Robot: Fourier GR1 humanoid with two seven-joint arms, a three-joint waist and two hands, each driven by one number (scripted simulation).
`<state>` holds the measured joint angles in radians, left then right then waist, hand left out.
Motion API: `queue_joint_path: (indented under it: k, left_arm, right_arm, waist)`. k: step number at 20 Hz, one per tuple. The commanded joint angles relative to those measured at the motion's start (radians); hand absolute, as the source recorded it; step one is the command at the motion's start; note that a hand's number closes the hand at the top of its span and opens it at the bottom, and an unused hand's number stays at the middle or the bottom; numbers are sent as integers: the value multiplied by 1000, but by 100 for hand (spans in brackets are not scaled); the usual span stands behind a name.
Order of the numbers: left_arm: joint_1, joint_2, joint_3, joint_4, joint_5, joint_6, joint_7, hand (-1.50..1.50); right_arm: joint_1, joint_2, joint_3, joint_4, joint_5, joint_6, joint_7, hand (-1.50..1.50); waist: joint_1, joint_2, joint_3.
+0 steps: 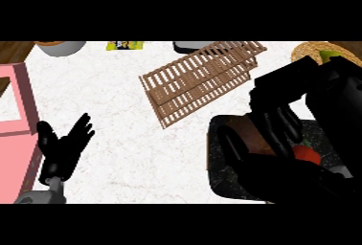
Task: Pick the sweet potato from the tray and place it in the tiered shelf
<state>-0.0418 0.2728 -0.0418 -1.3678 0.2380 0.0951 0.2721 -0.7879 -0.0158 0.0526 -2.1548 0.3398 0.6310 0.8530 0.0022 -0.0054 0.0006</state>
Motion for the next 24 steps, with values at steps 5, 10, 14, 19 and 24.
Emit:
queue_joint_path:
  k: [5, 10, 14, 19, 24]
  left_arm:
    - [-8, 29, 34, 16, 26, -53, 23, 0]
    - [-16, -7, -1, -56, -10, 1, 87, 0]
    - [21, -30, 4, -19, -25, -11, 6, 0]
    - [-50, -51, 19, 74, -38, -11, -24, 0]
    - [-21, 8, 57, 50, -17, -71, -9, 0]
  right_arm:
    - [-343, -122, -239, 381, -42, -51, -26, 150]
    - [-460, -188, -245, 575, -32, -54, -85, 150]
    - [-517, -191, -208, 726, 9, -91, -175, 150]
    - [-472, -268, -182, 875, 52, -63, -405, 150]
    - [-505, -252, -138, 1004, 128, -151, -522, 150]
  waist:
    - [16, 8, -2]
    - [16, 7, -1]
    - [19, 8, -2]
    - [12, 12, -1]
    - [15, 9, -1]
